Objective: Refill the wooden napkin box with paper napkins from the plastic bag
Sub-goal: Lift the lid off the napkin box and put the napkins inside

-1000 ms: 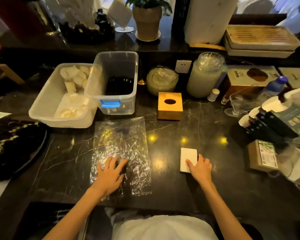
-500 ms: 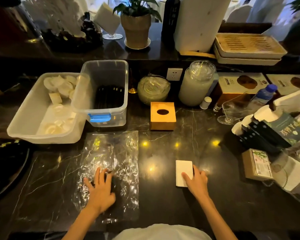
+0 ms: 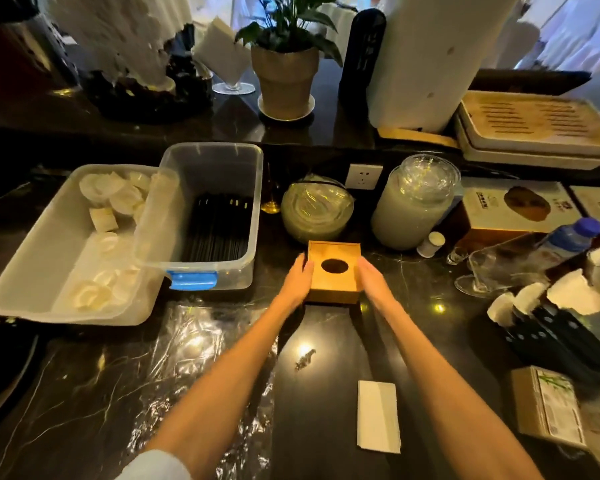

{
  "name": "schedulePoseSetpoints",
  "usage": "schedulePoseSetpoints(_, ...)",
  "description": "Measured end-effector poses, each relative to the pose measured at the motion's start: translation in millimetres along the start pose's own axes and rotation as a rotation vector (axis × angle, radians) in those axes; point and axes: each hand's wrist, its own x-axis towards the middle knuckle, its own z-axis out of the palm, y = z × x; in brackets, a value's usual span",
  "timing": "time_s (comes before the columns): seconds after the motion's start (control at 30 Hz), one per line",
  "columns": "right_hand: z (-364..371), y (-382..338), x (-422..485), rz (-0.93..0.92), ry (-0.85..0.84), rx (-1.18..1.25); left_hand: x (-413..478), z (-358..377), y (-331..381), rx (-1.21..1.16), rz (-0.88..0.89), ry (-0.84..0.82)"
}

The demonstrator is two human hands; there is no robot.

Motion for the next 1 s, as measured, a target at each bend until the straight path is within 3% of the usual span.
schedulePoseSetpoints(0.23,23.6,29.4,11.4,-0.12,0.077,0.143,0.2,13.2,-24.8,-0.127,0.175,-0.029)
schedulePoseSetpoints(0.47,24.8,33.7,-25.6,-0.162,-0.006,0.094,-30.2,-1.9,-40.0,-0.202,0.065,-0.138)
schedulePoseSetpoints(0.87,52.8,131.1,-210.6,0.002,-0.16,0.137,-220.0,2.5,-135.2,-0.225,-0.002,-0.104)
schedulePoseSetpoints(1.0,54.2,144.4,-236.3,-0.028,-0.172,0.082,-247.9,10.9,-155.8,-0.294,-0.041,-0.091)
